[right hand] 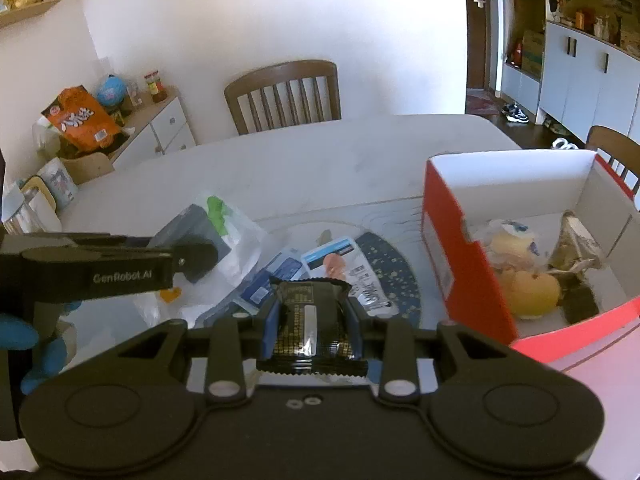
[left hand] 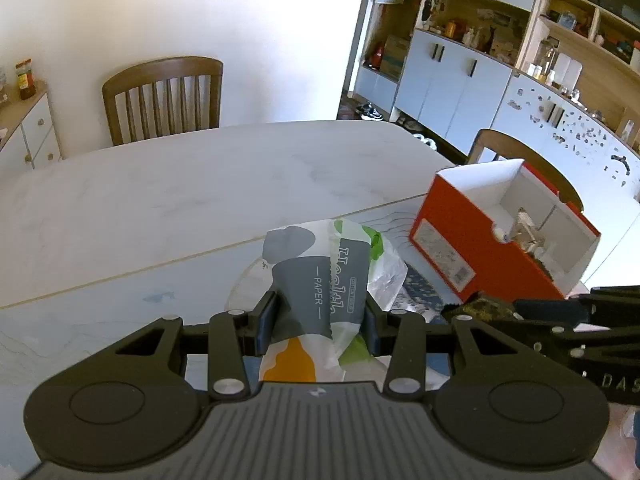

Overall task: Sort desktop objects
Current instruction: 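Lift and carry snack bar in right tool to shoebox while left carries tissue pack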

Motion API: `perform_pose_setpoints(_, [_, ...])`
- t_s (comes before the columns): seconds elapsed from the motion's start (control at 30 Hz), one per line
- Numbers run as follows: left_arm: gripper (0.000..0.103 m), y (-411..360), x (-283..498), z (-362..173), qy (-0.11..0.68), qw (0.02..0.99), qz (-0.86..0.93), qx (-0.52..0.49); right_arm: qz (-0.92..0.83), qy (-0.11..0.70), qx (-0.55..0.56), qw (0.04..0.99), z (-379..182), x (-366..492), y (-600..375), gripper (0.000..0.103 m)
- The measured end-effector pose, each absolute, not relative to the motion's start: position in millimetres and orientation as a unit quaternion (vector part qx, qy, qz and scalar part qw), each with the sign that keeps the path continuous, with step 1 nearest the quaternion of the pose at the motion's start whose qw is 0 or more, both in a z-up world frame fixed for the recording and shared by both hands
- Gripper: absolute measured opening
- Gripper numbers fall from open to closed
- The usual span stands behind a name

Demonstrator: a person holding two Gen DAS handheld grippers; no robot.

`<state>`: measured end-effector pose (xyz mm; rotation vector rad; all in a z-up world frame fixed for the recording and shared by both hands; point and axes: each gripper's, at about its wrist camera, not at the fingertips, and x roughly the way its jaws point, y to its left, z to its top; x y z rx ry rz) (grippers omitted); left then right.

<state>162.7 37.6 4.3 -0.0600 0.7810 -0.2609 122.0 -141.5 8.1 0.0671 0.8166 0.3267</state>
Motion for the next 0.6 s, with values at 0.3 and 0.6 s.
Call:
perform_pose_setpoints(0.3, [0.041,7.4,152.3,27.0,0.372,0.917,-0.143,-0.025,0.156,0.378,0.041,0.912,28.0,115.4,-171.3,0.034])
perform_pose_setpoints(0.6, [0.041,-30.2,144.4,54.5,0.356,0.920,-0.162,-0.023,0.146,0.359,0.032,0.921,50.2,111.6,-213.9,0.034])
